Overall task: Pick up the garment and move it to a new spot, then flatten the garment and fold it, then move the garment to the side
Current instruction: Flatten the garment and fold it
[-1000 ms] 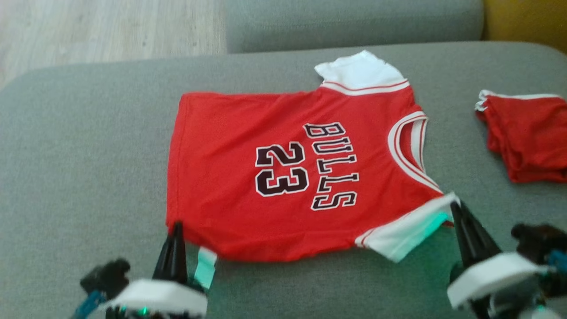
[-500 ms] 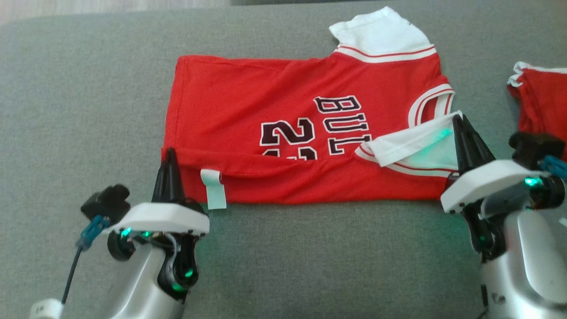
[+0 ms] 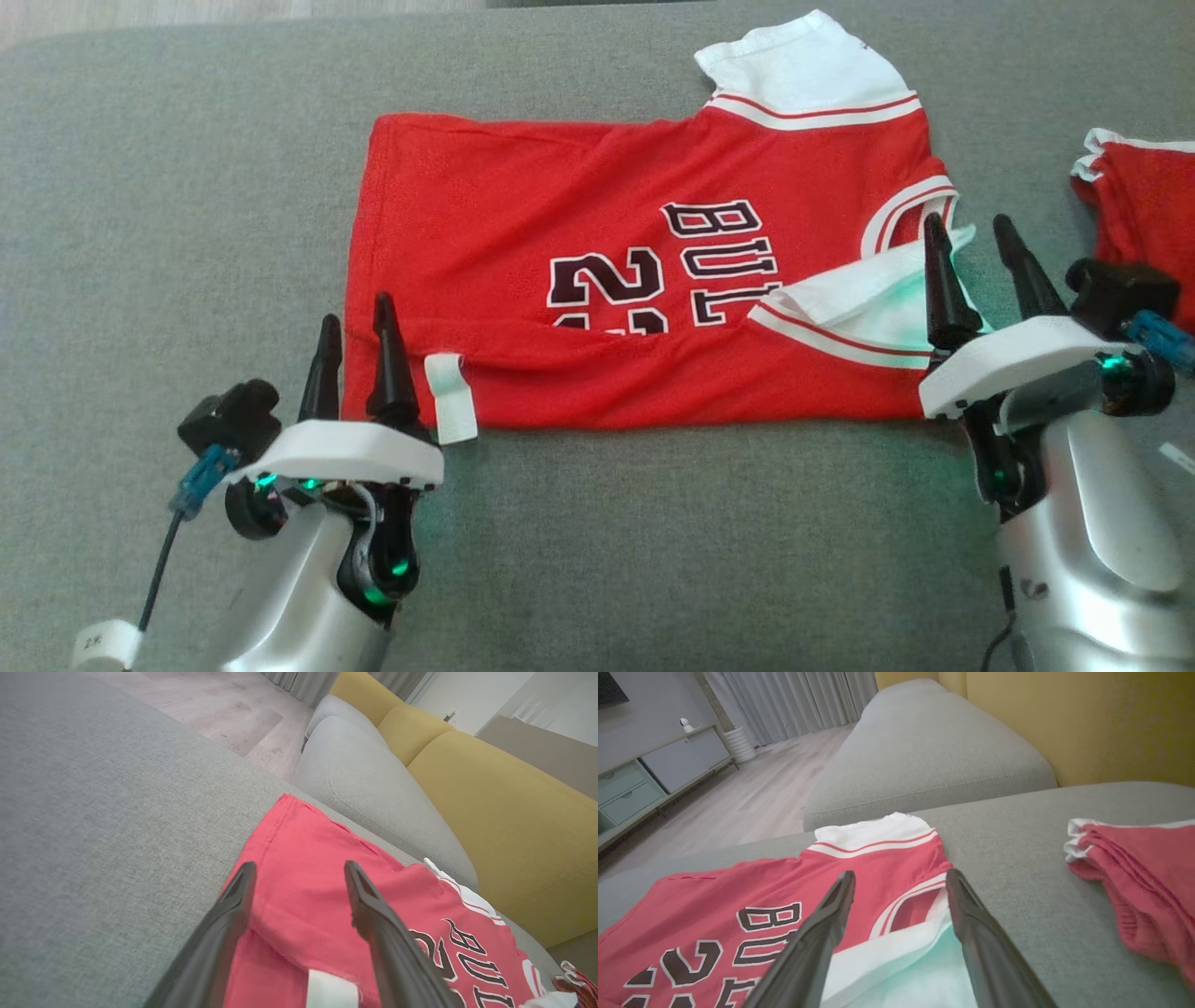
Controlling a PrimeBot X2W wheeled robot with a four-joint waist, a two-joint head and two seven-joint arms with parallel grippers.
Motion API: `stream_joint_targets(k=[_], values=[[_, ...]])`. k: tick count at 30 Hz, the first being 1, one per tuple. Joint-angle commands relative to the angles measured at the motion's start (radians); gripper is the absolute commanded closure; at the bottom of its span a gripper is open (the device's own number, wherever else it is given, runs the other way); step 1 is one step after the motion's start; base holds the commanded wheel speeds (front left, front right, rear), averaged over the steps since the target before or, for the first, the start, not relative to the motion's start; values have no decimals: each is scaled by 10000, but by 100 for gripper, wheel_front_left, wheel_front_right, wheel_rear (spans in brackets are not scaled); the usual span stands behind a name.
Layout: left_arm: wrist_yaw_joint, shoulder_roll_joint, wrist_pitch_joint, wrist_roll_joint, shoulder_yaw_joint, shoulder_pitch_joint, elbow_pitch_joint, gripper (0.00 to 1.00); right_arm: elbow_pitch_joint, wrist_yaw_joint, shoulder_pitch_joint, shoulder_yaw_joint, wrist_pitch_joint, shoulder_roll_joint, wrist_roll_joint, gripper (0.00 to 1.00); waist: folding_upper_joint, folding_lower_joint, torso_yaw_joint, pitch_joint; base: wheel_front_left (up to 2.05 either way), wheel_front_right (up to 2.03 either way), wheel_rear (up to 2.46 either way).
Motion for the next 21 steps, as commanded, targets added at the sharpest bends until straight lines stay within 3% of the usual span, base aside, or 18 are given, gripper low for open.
stream_joint_targets(k=[1,5,11,21], values=[[-46,218,-143,120,312,-177,-311,0,-321,-7,-335,226,-195,-39,-134,0,0,0,-14,-78,0,0,0],[-95,470,-119,161,246,363,-559,0,-603,-7,-81,200,-345,-39,-349,0,0,0,-38,-350,0,0,0],[193,906,684,-165,208,1528,-925,0,-1818,-7,1294,253,396,-39,-675,0,0,0,-66,-797,0,0,0],[431,1005,1542,-642,254,1732,-960,0,-3233,-7,2860,383,1590,-39,-651,0,0,0,-447,-682,0,0,0]])
